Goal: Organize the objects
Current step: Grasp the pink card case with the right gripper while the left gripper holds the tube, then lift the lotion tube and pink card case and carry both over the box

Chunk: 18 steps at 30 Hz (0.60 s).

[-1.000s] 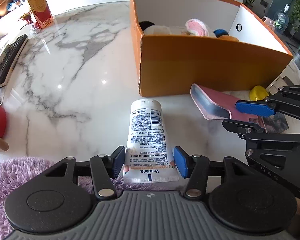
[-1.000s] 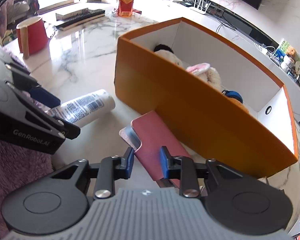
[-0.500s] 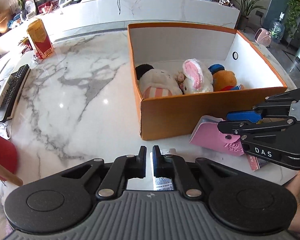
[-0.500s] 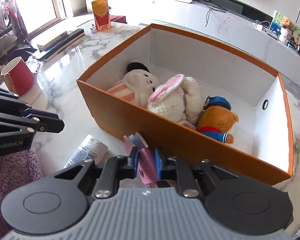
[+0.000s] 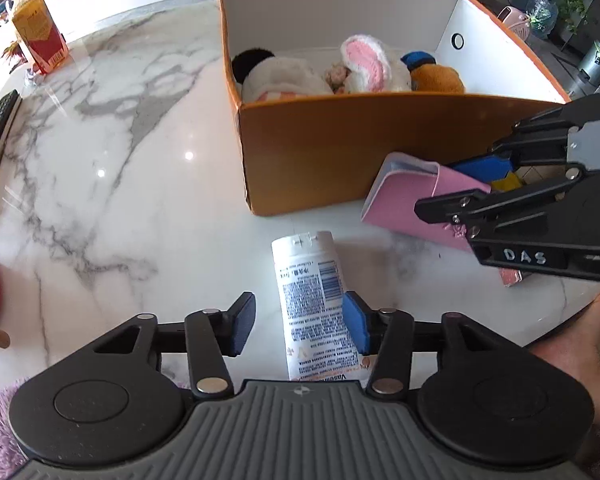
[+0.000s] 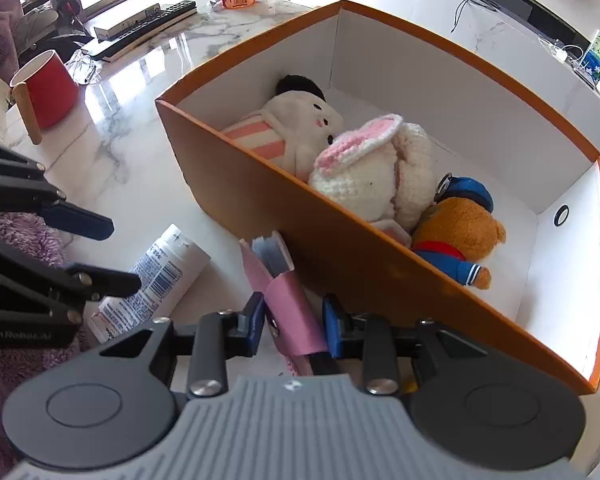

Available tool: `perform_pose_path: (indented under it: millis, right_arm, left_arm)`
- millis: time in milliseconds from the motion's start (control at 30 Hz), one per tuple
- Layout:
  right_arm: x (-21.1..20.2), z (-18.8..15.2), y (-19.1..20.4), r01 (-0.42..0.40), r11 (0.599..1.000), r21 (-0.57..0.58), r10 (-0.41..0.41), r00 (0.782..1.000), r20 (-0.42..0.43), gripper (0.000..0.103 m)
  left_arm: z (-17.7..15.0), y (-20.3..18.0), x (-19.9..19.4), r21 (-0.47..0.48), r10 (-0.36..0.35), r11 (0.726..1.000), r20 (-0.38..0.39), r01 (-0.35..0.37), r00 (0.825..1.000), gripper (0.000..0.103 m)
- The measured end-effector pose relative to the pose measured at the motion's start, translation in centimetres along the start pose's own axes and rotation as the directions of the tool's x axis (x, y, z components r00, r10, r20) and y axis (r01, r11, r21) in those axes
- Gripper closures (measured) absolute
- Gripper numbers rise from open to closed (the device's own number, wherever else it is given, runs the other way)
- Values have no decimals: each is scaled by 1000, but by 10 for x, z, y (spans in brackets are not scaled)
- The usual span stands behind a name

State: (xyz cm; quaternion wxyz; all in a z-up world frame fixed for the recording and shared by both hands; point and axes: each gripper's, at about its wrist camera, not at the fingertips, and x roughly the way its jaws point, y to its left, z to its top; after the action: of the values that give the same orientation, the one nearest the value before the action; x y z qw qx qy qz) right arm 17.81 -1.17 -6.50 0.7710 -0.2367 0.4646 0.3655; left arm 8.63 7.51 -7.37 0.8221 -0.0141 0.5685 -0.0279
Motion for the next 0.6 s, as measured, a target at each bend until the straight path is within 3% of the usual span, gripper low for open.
perform_pose_path:
  millis: [200, 367, 400, 467, 600]
  right_arm:
    - [-2, -6, -3, -37, 997, 62, 38, 999, -18, 76]
    - [-7, -15, -4, -42, 995, 88, 43, 999, -10, 77]
    - [-8, -16, -5, -43, 995, 93, 44, 999, -9, 77]
    - [-9, -19, -6, -44, 993, 105, 45, 999, -4, 77]
    - [-11, -23, -6, -36, 992, 119, 36, 999, 9, 79]
  left_arm:
    - [0, 7, 20, -119, 10, 993, 11, -9, 1000, 31]
    - [4, 1, 27, -109, 34, 994, 29, -30, 999, 31]
    - [5, 0, 28, -103, 41, 994, 31, -37, 999, 33]
    - [6, -1, 28, -99, 28, 995, 35, -25, 999, 48]
    - [7, -3, 27, -97, 44, 994, 37, -40, 998, 53]
